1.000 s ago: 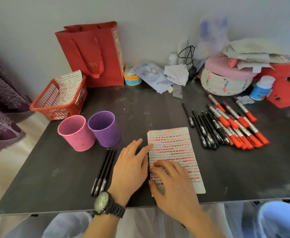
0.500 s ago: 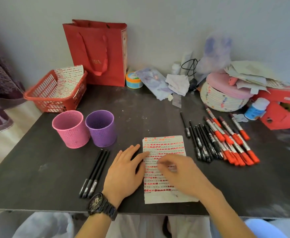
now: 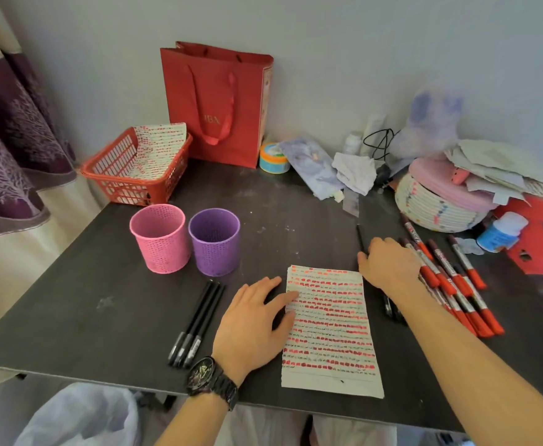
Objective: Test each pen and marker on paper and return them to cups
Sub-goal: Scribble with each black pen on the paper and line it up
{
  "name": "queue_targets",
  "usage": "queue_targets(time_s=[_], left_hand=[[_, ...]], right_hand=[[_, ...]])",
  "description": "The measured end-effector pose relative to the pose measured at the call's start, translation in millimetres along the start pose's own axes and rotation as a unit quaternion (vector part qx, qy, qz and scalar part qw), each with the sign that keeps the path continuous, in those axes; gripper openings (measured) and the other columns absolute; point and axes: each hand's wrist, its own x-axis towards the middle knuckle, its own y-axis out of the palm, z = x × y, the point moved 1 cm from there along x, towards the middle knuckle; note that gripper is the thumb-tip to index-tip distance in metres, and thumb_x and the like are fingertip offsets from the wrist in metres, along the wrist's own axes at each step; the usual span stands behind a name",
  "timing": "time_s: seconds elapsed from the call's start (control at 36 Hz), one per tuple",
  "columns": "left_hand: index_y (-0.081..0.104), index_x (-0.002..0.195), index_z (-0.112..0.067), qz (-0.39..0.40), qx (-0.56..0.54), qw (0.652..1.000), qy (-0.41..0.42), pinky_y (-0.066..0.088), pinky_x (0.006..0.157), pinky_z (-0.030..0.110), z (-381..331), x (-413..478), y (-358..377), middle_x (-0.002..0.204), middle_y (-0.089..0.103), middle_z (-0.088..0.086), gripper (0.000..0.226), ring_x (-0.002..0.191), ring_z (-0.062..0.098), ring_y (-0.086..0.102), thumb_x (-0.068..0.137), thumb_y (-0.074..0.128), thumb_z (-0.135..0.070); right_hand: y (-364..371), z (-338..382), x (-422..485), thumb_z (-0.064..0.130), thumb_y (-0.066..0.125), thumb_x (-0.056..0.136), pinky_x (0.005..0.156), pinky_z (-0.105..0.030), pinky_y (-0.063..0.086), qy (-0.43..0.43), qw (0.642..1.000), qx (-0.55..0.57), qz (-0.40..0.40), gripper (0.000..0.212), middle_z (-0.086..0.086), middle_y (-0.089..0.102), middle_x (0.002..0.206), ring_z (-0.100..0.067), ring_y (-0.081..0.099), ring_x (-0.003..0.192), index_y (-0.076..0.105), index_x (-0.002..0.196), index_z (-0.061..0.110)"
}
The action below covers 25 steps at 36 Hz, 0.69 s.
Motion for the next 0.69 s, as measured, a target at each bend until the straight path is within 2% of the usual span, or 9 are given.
queue_targets(time_s=[0.19,0.25,0.31,0.36,0.42,0.47,0.53,0.58,0.69], left_hand=[[0.037,0.149,-0.049,0.001,0.002,1.000,-0.001,-0.001,0.122,0.030,1,0,2,0.164,0.023,-0.016,0.050,0.152,0.006,0.014,0.101,0.030,-0.059],[0.037,0.149,-0.050,0.000,0.001,1.000,-0.002,-0.001,0.121,0.030,1,0,2,0.164,0.023,-0.016,0.050,0.152,0.006,0.014,0.101,0.029,-0.060],[0.036,0.149,-0.050,0.000,0.000,1.000,0.000,-0.002,0.121,0.029,1,0,2,0.164,0.023,-0.016,0.050,0.153,0.006,0.014,0.101,0.029,-0.059],[0.035,0.150,-0.050,0.000,0.002,1.000,0.002,-0.004,0.121,0.029,1,1,3,0.165,0.022,-0.016,0.050,0.153,0.006,0.012,0.102,0.029,-0.059],[0.035,0.150,-0.051,-0.003,0.005,1.000,0.004,-0.003,0.122,0.029,2,0,4,0.165,0.021,-0.016,0.049,0.153,0.006,0.012,0.102,0.029,-0.059],[0.036,0.149,-0.050,-0.004,0.001,1.000,0.004,-0.001,0.123,0.031,3,1,4,0.164,0.023,-0.016,0.049,0.153,0.006,0.012,0.101,0.030,-0.059],[0.038,0.148,-0.050,-0.003,-0.001,1.000,0.004,0.000,0.123,0.031,2,0,4,0.164,0.024,-0.016,0.049,0.153,0.006,0.013,0.101,0.031,-0.059],[0.039,0.148,-0.049,-0.004,0.003,1.000,0.004,-0.001,0.122,0.030,2,0,3,0.163,0.025,-0.016,0.048,0.152,0.006,0.014,0.101,0.032,-0.058],[0.039,0.148,-0.049,-0.001,0.009,1.000,-0.002,-0.002,0.120,0.029,2,1,4,0.163,0.026,-0.016,0.048,0.152,0.007,0.015,0.101,0.032,-0.059]], right_hand=[[-4,6,6,0.034,0.047,0.101,0.077,-0.039,0.047,0.036,0.999,0.013,0.010,0.032,-0.013,0.063,0.116,-0.034,0.063,0.105,0.060,0.115,0.009],[-6,3,4,0.035,0.046,0.102,0.076,-0.039,0.047,0.042,0.997,0.055,-0.015,0.032,-0.014,0.063,0.111,-0.035,0.064,0.103,0.060,0.111,0.007],[-10,0,-4,0.031,0.046,0.103,0.067,-0.035,0.045,0.034,0.986,0.148,-0.062,0.032,-0.015,0.064,0.096,-0.035,0.065,0.092,0.062,0.095,0.004],[-16,-4,-19,0.029,0.049,0.103,0.054,-0.030,0.036,0.025,0.957,0.270,-0.098,0.035,-0.010,0.065,0.077,-0.025,0.063,0.071,0.063,0.082,0.004],[-22,-6,-41,0.034,0.051,0.102,0.055,-0.026,0.036,0.037,0.918,0.382,-0.101,0.027,0.003,0.065,0.073,-0.008,0.056,0.064,0.063,0.090,0.012],[-24,-6,-67,0.035,0.051,0.102,0.058,-0.030,0.040,0.049,0.868,0.489,-0.068,0.020,0.006,0.061,0.066,-0.011,0.056,0.060,0.060,0.094,0.019],[-23,-5,-98,0.028,0.049,0.104,0.046,-0.030,0.039,0.046,0.798,0.601,-0.027,0.022,0.007,0.052,0.055,-0.011,0.048,0.046,0.056,0.083,0.022],[-20,-2,-129,0.019,0.047,0.105,0.037,-0.023,0.033,0.035,0.739,0.672,0.000,0.030,0.005,0.047,0.052,-0.009,0.040,0.039,0.056,0.076,0.023],[-1,4,-168,0.004,0.046,0.103,0.037,-0.021,0.035,0.009,0.701,0.713,0.025,0.034,0.000,0.057,0.055,-0.012,0.041,0.037,0.063,0.079,0.022]])
